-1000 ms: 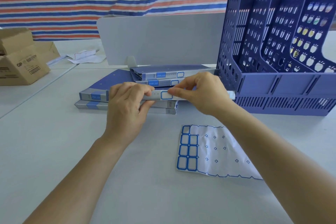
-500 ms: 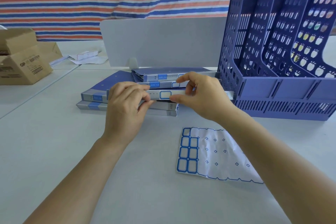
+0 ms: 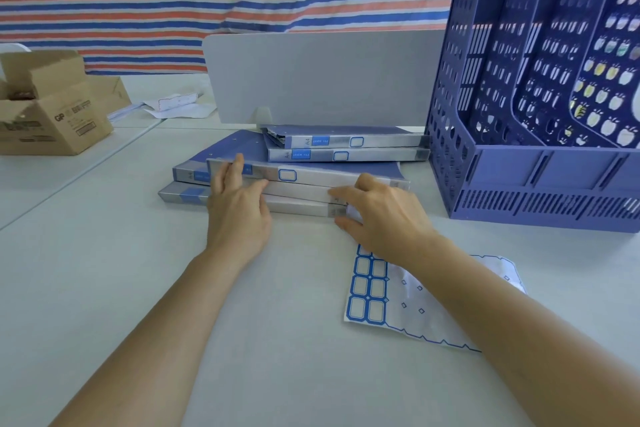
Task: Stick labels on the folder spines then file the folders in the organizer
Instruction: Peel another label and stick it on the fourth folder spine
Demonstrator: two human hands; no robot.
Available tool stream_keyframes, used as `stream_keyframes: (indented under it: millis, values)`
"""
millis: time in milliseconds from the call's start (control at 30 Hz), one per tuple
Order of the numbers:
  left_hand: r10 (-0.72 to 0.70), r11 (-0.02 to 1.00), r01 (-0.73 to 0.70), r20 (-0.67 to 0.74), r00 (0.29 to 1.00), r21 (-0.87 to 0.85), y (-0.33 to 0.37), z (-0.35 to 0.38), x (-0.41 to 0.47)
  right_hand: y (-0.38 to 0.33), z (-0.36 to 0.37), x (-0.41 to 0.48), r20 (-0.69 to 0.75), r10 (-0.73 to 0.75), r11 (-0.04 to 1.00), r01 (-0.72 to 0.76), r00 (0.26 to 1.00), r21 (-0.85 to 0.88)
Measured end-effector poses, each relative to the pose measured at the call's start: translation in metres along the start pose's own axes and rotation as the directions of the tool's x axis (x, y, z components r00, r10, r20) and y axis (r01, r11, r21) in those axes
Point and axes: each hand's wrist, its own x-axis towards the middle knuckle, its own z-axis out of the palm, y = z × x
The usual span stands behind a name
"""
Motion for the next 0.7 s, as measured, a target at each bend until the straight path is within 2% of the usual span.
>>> stream_keyframes:
  millis: [133,333,500,567,700]
  values:
    - [0.024,1.0,-0.024,-0.014,1.0,0.012,0.006,-0.001,-0.001,0.003,0.002,0.001,-0.018,0.017,1.0,-0.017,1.0,-0.01]
    - [-0.033,0.999,0.03,0.135,0.99,0.023,0.01,0.002,-0.005,0.004,0.008,0.005,0.015,0.091,0.995,-0.091,0.996,-0.044]
    - [-0.054,0.998,0.048,0.213,0.976,0.034,0.011,-0.002,-0.007,0.01,-0.009,0.003,0.02,-0.006,0.979,0.01,1.0,-0.202]
    - [-0.075,0.996,0.063,0.264,0.962,0.056,0.012,-0.002,-0.008,0.02,-0.02,-0.004,0.036,0.005,0.985,0.001,0.999,-0.172]
    - [-0.101,0.994,0.087,0.293,0.951,0.059,0.018,-0.006,-0.009,0.042,-0.032,-0.026,0.016,0.114,0.993,-0.113,0.993,-0.024]
